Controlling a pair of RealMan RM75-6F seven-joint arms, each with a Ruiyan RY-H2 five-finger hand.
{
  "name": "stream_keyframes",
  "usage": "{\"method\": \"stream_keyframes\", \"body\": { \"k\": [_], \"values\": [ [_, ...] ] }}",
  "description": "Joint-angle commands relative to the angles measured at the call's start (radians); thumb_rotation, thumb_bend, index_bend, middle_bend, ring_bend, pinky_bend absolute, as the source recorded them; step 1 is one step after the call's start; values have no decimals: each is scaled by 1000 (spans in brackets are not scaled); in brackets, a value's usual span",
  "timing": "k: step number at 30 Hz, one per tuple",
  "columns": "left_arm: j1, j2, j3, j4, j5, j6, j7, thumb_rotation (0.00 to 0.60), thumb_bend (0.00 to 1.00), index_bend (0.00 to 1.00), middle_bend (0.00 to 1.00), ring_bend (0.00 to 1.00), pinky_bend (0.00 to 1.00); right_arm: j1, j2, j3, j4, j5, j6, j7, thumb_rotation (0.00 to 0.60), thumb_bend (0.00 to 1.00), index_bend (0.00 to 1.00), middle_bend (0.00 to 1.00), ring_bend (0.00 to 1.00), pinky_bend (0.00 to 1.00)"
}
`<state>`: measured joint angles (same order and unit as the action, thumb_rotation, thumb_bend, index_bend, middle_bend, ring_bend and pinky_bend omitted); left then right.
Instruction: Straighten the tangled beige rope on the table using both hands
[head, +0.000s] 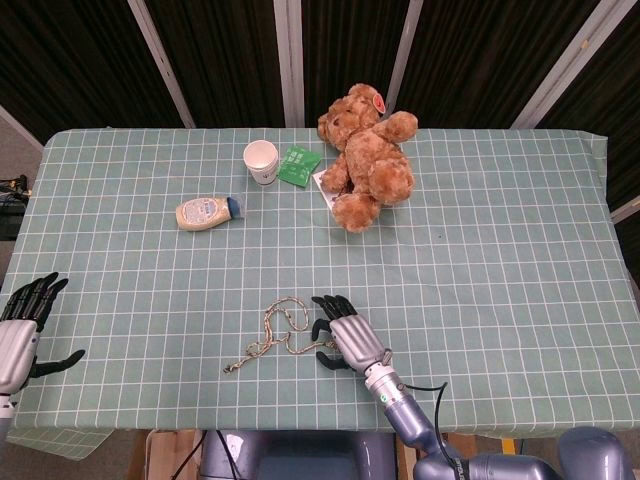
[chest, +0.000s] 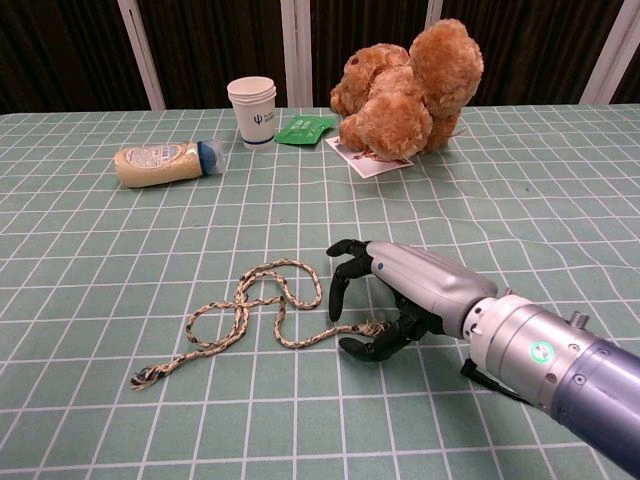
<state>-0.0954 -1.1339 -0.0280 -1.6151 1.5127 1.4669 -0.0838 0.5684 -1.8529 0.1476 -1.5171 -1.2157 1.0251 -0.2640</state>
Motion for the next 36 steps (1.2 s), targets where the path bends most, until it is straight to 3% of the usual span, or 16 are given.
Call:
{"method": "stream_keyframes", "body": {
  "k": [1,21,36],
  "values": [
    [0,0,0,-1,-1,-1,1,600,69,41,0,0,0,2,-7,1,6,6,-2,-1,600,352,513,113,0,0],
    [-1,1,2,-6,-3,-4,1,600,70,41,0,0,0,-1,-16,-7,-3,33,4,-21,600,440,585,140,0,0],
    [-36,17,-10,-80,3,-39,85,600,87,56,0,0,0,-24,96,23,-101,45,52,-25,600,449,593,141,0,0]
  ]
}}
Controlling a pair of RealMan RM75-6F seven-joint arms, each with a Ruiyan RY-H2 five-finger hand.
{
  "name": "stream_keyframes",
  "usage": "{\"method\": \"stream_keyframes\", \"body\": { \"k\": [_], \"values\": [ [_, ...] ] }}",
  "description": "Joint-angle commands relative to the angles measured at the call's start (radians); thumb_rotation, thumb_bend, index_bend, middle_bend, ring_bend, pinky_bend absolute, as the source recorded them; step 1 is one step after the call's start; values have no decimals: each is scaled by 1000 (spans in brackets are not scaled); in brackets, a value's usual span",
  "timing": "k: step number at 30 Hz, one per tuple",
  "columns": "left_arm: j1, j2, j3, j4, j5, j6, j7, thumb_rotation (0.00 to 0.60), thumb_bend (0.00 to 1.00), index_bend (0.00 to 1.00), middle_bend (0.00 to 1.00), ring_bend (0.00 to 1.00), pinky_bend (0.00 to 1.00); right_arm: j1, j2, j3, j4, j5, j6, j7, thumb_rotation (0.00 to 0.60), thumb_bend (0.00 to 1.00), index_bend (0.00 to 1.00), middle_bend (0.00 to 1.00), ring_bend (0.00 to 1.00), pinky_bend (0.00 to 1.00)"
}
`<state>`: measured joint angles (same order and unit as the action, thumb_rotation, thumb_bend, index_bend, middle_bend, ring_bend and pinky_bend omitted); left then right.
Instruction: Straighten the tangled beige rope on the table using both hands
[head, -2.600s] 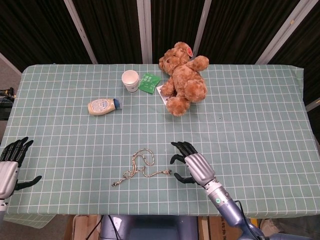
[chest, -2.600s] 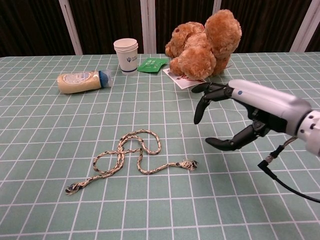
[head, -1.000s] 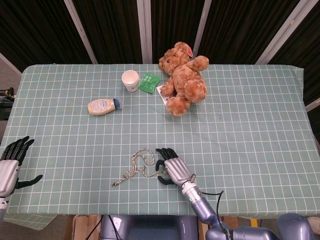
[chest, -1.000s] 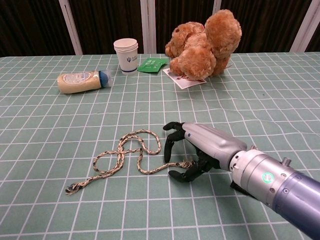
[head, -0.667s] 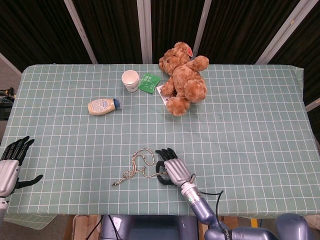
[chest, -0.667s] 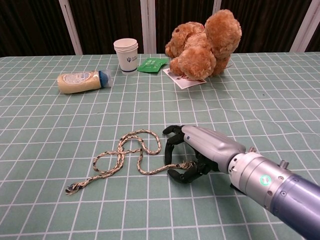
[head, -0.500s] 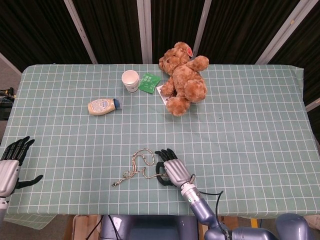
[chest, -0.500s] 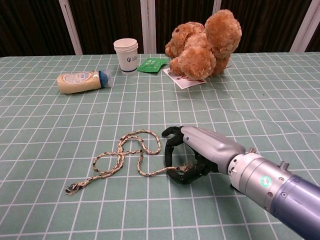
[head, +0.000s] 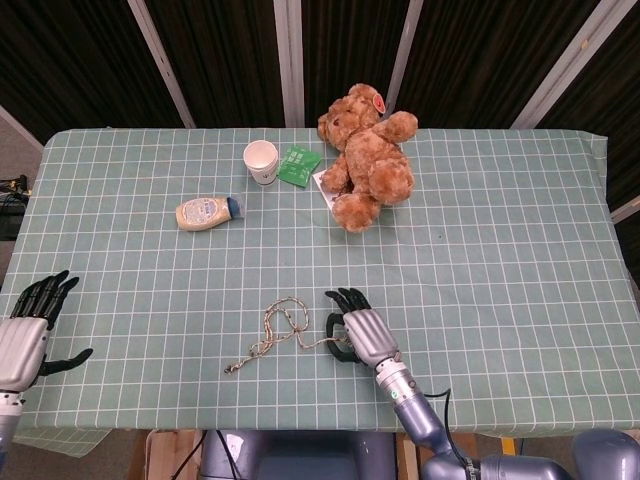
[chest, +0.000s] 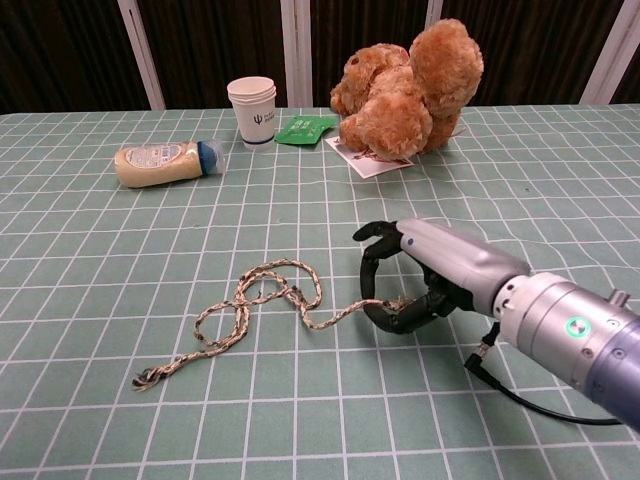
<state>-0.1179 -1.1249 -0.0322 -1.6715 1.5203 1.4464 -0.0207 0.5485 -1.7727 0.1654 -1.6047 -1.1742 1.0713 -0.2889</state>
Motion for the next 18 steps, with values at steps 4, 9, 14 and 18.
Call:
{"method": "stream_keyframes", "body": {
  "k": [4,9,14,18],
  "values": [
    [-39,19,-5,-51,1,-55,58,600,141,118,0,0,0,-8,39,9,-29,8,14,-1,600,449,594,141,0,0],
    [-90,31,3,-77,42,-121,116,600,205,214,0,0,0,-13,64,13,-49,16,23,-2,600,449,598,141,0,0],
    [-154,32,19,-68,121,-194,165,600,228,341,9,0,0,-16,80,16,-63,23,30,-5,600,449,598,141,0,0],
    [-226,9,29,-38,211,-260,204,600,230,373,31,0,0,-17,92,17,-76,29,35,-10,600,449,598,141,0,0]
  ]
}}
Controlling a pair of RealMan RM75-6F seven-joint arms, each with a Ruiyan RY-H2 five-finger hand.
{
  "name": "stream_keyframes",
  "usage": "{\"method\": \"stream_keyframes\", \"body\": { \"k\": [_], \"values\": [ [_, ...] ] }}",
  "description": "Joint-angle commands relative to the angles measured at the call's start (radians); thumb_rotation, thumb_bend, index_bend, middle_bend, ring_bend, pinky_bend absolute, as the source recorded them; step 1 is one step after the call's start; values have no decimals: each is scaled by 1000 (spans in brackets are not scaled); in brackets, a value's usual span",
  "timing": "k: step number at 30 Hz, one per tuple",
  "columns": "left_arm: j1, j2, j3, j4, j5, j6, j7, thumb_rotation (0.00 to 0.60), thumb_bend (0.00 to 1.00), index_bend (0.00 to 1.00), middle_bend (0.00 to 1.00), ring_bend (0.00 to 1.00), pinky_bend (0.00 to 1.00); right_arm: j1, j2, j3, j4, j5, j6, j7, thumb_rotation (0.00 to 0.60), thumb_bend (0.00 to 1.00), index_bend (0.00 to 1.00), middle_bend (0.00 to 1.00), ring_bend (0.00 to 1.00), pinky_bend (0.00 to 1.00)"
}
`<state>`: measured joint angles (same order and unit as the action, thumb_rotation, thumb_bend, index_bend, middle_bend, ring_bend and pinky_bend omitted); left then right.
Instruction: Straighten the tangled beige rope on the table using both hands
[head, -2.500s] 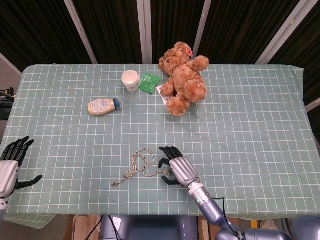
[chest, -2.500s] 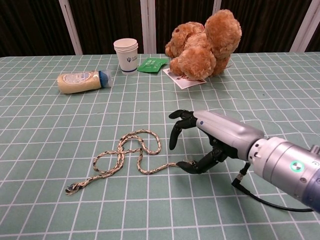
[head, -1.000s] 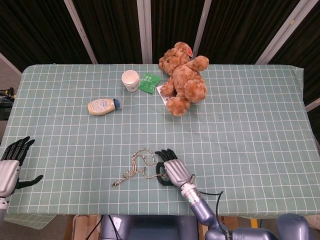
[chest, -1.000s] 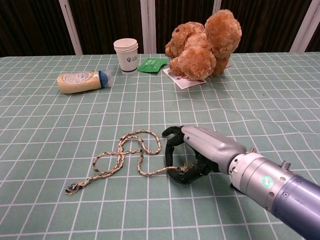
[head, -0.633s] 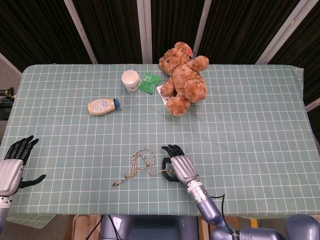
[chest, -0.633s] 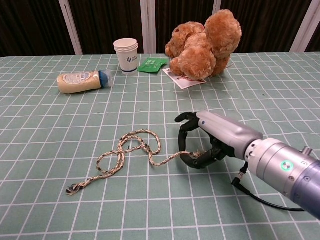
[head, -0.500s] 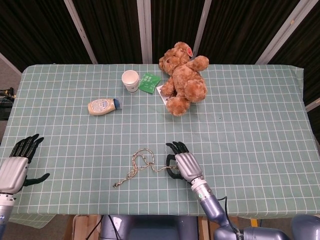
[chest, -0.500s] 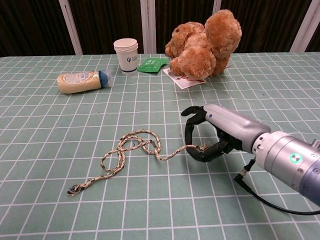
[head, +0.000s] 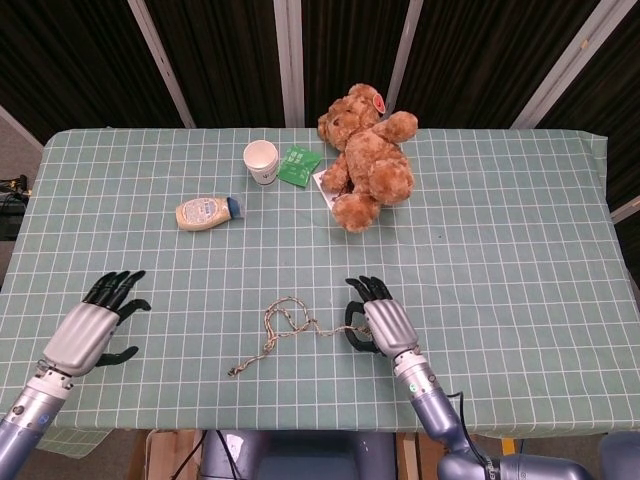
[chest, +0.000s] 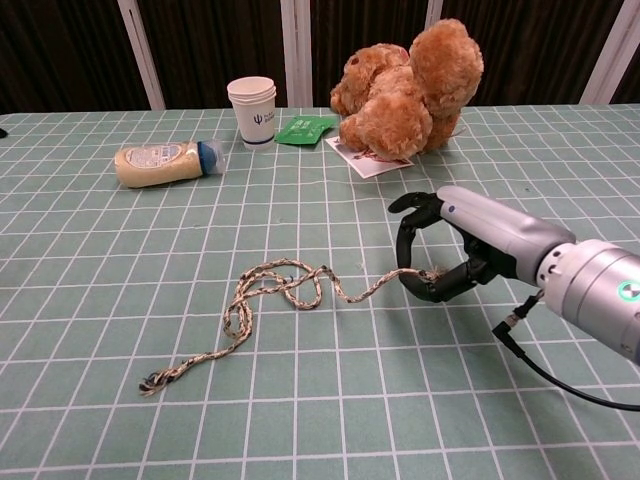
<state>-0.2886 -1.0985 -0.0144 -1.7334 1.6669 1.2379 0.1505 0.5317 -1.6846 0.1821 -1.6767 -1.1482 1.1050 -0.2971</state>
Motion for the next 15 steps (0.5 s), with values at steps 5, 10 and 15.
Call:
{"method": "stream_keyframes", "body": {
  "k": [5,10,15],
  "values": [
    [-133,-58,23,68,175,-95,47,600,231,399,65,0,0,-1,11,0,-8,11,4,-4,600,448,600,141,0,0],
    [-216,-120,34,161,320,-86,36,600,238,420,86,0,0,-2,15,-2,-5,17,6,-2,600,449,600,141,0,0],
    [-289,-185,54,274,439,-63,16,600,246,428,89,0,0,-4,21,-2,-1,20,8,5,600,449,601,141,0,0]
  ]
}}
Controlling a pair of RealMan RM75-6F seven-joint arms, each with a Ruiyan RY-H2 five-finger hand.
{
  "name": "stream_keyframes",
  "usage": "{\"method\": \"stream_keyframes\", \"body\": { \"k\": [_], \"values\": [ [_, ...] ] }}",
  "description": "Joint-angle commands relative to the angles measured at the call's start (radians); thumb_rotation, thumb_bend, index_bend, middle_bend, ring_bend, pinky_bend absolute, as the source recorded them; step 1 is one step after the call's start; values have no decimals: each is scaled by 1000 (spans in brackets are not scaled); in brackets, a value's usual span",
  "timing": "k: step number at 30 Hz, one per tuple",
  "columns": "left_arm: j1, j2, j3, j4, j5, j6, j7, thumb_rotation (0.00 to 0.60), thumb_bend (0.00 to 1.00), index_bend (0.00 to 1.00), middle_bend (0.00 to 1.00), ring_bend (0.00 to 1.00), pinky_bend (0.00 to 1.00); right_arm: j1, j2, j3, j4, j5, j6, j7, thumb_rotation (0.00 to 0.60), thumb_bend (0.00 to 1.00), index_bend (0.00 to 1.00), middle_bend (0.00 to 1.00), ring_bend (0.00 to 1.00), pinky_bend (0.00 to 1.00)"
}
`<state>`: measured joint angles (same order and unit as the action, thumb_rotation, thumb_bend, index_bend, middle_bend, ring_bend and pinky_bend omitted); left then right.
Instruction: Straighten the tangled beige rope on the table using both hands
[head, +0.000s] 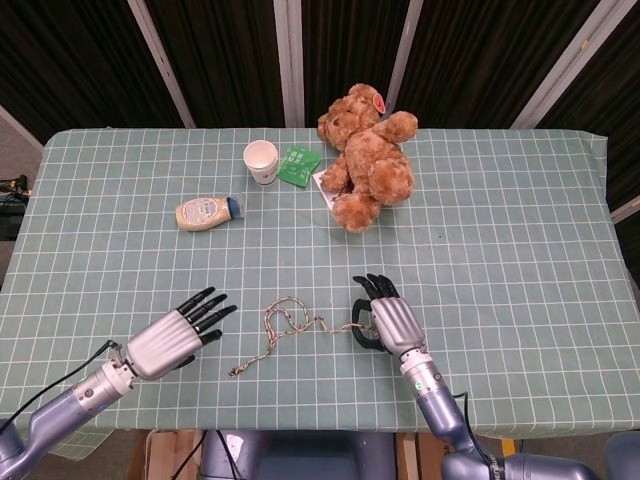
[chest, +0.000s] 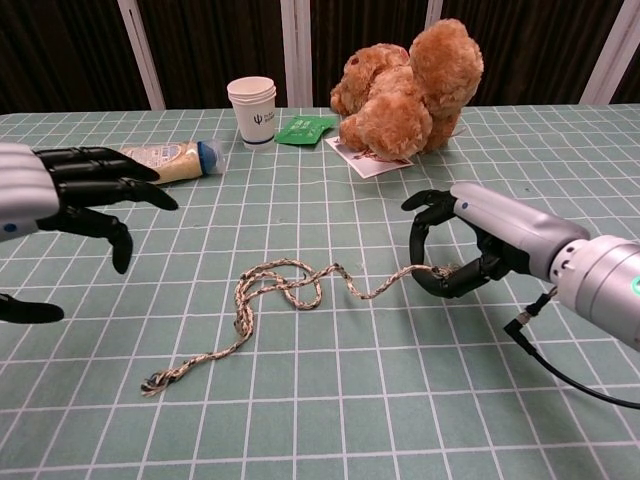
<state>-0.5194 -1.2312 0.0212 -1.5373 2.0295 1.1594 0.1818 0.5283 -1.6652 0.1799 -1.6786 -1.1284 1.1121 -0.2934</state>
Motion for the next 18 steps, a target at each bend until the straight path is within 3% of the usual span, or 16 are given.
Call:
{"method": "stream_keyframes", "body": {
  "k": [1,18],
  "values": [
    [-71,-64,25,99,95,17,-18,600,247,436,92,0,0,0,4,1,1,0,1,3,600,449,601,141,0,0],
    [-183,-194,80,259,149,-4,-40,600,278,470,102,0,0,-3,29,5,4,4,8,21,600,449,600,141,0,0]
  ]
}}
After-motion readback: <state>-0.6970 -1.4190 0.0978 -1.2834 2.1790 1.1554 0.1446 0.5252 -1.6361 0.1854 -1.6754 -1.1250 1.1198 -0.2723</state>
